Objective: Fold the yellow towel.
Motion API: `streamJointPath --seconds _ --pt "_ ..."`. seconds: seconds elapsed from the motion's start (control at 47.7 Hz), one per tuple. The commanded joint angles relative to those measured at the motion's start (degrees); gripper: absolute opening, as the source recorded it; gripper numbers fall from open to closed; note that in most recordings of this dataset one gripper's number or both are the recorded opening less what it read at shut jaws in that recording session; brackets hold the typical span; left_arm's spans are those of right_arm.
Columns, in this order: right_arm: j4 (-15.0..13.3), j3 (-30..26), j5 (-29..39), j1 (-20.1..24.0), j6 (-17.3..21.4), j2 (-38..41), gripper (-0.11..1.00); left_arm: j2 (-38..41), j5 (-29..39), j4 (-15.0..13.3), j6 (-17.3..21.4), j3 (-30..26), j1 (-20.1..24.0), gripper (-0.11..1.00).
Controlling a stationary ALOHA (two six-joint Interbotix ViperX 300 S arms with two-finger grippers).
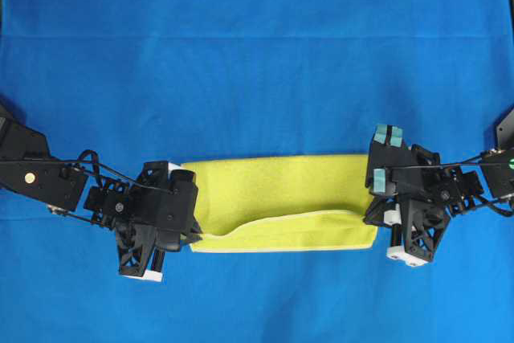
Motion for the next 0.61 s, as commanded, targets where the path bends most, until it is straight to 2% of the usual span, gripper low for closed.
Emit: streamJointPath --seconds 0.0,0.084,0.126,0.272,0.314,0.482,0.587 --pt "0.09 -1.32 -0.79 0.44 0.09 -0.18 0.03 -0.79 -0.35 -0.09 0.09 -1.05 -0.26 0.05" --pt "0.09 -1.93 -1.05 1.23 0.09 0.18 0.04 -0.97 -0.35 -0.09 0.09 -1.05 -0.26 0.17" --pt "0.09 -2.29 -1.32 1.85 0.18 0.44 0.09 -1.23 -0.18 -0.09 0.09 -1.05 -0.26 0.27" --pt "0.53 -3.34 -1.76 4.04 0.26 0.88 0.52 -3.08 0.44 -0.09 0.62 -1.32 -0.97 0.48" --pt "0.79 -3.34 -1.76 4.04 0.26 0.79 0.59 -3.69 0.62 -0.09 0.88 -1.32 -1.05 0.51" --pt "0.35 -2.64 -0.26 2.11 0.09 -0.26 0.46 -5.36 2.29 0.0 1.67 -1.05 0.35 0.5" --pt "-1.14 -1.93 0.88 -1.85 0.0 -1.14 0.48 -5.54 3.34 0.0 3.25 -0.97 2.99 0.5"
